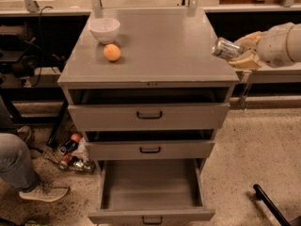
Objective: Pick redbull can from bottom drawer and place on counter
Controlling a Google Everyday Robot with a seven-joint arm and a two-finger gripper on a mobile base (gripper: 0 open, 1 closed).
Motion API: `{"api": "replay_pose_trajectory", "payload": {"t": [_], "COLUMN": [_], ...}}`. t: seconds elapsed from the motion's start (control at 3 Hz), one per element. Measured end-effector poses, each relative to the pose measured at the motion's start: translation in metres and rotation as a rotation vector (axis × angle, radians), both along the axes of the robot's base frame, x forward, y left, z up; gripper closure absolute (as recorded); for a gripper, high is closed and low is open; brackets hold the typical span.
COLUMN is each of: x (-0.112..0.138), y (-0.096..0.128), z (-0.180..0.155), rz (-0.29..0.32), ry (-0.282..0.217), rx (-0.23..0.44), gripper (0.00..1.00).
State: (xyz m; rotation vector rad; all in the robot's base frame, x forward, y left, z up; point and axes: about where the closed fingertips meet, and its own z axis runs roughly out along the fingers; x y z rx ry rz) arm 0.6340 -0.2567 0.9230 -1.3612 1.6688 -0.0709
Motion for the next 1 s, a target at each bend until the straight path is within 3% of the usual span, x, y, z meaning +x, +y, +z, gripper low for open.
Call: {"api": "replay_pose_trajectory", "payload": {"t": [0.33, 0.67, 1.0], "x": [0.042, 0.079, 0.095], "y": [0.021, 0.06, 0.086], "z": [0.006, -0.001, -0.01], "rz": [0.002, 0.03, 0.063], "ry": [0.026, 0.078, 0.115], "rx": [-0.002, -0.034, -0.06], "gripper": [1.0, 1.0, 1.0]}}
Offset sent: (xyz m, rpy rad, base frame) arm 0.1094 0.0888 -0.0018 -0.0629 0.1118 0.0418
